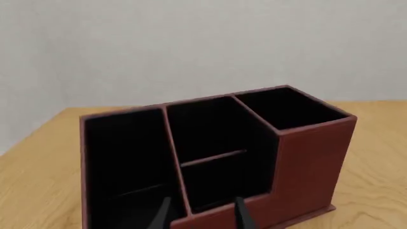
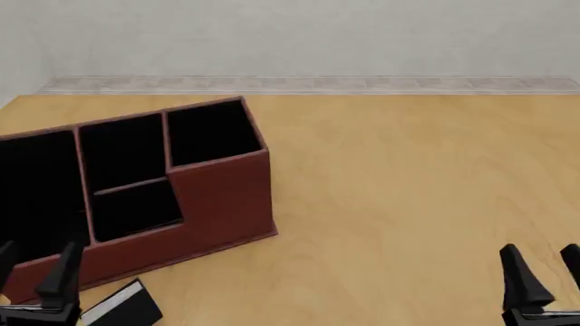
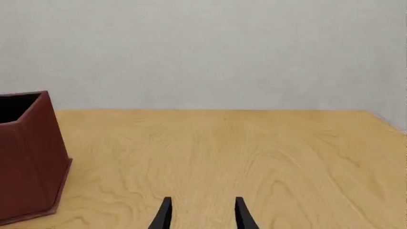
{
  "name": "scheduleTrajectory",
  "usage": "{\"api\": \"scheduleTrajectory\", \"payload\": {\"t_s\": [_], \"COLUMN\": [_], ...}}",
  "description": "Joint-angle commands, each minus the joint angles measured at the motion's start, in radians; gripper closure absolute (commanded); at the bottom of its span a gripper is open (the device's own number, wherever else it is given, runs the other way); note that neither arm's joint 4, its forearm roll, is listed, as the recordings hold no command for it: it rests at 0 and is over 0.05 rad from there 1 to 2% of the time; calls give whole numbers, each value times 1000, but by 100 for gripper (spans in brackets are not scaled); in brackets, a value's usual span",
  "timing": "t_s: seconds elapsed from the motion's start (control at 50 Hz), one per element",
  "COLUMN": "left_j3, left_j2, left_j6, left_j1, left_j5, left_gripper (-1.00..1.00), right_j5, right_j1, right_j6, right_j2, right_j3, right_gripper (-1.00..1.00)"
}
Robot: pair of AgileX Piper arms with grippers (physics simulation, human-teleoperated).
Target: Pick up the book and place it in the left compartment of the caddy.
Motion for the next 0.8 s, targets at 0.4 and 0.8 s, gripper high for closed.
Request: {"api": "scheduleTrajectory", "payload": {"t_s": [0.4,0.8], "left_j3": [-173,-570], "left_j2": [207,488], "left_j6": [41,99], "left_j1": [-49,-76], "left_j5": [30,357], "left_gripper": [-100,-100], "right_j5": [-12,-47], "right_j1": [-3,7], "right_j6": [18,15], "right_j2": [23,84], "right_j3": [0,0], "right_gripper": [-100,-100]}}
